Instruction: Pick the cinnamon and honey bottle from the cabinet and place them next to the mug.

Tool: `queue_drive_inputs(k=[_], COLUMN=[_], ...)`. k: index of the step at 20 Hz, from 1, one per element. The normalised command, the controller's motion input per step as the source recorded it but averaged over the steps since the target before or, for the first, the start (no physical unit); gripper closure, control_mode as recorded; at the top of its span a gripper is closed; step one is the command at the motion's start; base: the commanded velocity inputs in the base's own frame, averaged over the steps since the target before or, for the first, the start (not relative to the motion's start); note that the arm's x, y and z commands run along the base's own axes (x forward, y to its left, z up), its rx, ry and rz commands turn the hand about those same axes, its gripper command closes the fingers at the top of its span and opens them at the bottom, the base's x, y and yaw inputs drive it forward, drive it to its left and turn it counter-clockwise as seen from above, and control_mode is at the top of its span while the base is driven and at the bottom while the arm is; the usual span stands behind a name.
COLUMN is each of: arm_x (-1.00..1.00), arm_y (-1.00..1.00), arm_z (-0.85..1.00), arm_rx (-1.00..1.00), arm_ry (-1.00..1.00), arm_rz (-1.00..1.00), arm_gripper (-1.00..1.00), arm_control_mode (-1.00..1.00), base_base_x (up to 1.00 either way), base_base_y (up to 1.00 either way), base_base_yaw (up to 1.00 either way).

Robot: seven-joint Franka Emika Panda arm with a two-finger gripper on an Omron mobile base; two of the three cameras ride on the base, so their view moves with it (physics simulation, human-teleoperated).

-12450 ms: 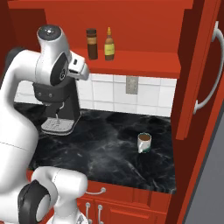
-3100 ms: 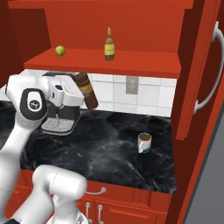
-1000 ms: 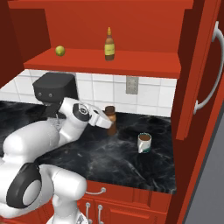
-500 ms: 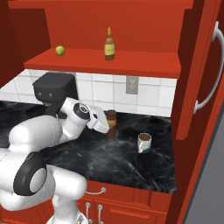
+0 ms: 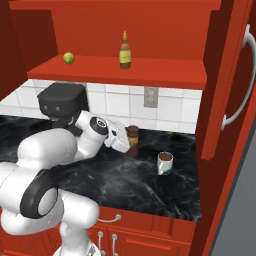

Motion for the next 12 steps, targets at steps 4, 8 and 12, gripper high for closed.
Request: queue_drive_inputs(k=[4,8,12], arm_x=[0.00,0.00,0.00], arm_y=[-0.22,-0.09,-0.03], arm_z=[0.00,-0.14,-0.33], arm_rx=[0.00,0.00,0.00], arm_ry=[-0.04,-0.05,-0.03], arm_rz=[0.00,0.00,0.00], arm_gripper=[1.00,1.00,1.00], arm_control_mode=[-1.00,-1.00,-1.00], base_base_x=[0.00,0.00,0.00], base_base_y=[0.00,0.00,0.00], base_base_yaw=[0.00,0.00,0.00])
